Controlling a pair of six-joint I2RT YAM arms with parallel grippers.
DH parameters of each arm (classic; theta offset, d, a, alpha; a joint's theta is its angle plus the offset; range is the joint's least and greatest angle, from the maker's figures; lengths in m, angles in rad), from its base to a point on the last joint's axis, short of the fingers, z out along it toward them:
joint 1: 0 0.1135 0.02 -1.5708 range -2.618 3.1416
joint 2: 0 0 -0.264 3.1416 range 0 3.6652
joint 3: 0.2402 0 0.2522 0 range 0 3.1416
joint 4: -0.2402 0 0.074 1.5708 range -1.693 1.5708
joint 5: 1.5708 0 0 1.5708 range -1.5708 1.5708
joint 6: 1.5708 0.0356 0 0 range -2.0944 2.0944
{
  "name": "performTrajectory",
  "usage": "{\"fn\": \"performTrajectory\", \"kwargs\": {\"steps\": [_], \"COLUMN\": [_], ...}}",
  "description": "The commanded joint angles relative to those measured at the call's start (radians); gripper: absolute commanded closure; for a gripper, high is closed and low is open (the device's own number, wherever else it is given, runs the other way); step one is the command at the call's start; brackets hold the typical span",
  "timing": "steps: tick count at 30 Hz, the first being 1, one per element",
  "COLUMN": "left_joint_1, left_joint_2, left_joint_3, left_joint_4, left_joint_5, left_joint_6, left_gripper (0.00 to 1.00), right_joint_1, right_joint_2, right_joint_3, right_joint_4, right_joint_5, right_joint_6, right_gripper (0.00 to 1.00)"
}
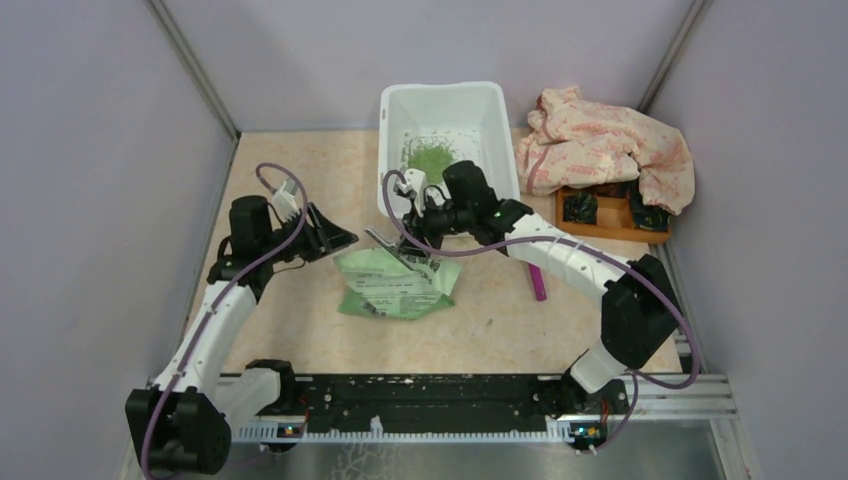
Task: Fill the litter box with clean litter
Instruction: Adjust the clamp at the cat litter bag.
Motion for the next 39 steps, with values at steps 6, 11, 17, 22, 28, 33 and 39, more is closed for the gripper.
{"fn": "performTrajectory", "kwargs": {"steps": [6,11,17,22,28,33,39], "left_joint_1": [0.004,0.006,0.01,0.012,0.019,0.038,0.076], "left_joint_2": [-0.002,-0.001,-0.005,-0.011,-0.017,-0.03,-0.055], "left_joint_3": [0.048,0.052,0.05,0.043,0.038,0.03,0.02], "left_joint_4": [-0.001,-0.004,-0.006,0.003,0.008,0.007,0.005], "left_joint_5": [0.012,0.014,0.021,0.032,0.051,0.067,0.092], "left_joint_6": [0.018,0.021,0.024,0.021,0.022,0.026,0.027], "left_gripper": [0.45,0.45,0.45,0.45,0.45,0.45,0.45], "right_joint_1": [0.027,0.031,0.031,0.036,0.052,0.075,0.095], "right_joint_2": [0.055,0.062,0.046,0.059,0.082,0.149,0.192], "right_joint_3": [0.089,0.092,0.103,0.15,0.211,0.334,0.409], "right_joint_4": [0.026,0.013,-0.03,-0.137,-0.247,-0.392,-0.493], "right_joint_5": [0.013,0.023,0.038,0.073,0.103,0.142,0.149], "right_joint_6": [-0.02,-0.027,-0.053,-0.105,-0.165,-0.218,-0.248], "right_gripper": [0.65,0.75,0.95,1.0,1.0,1.0,1.0]}}
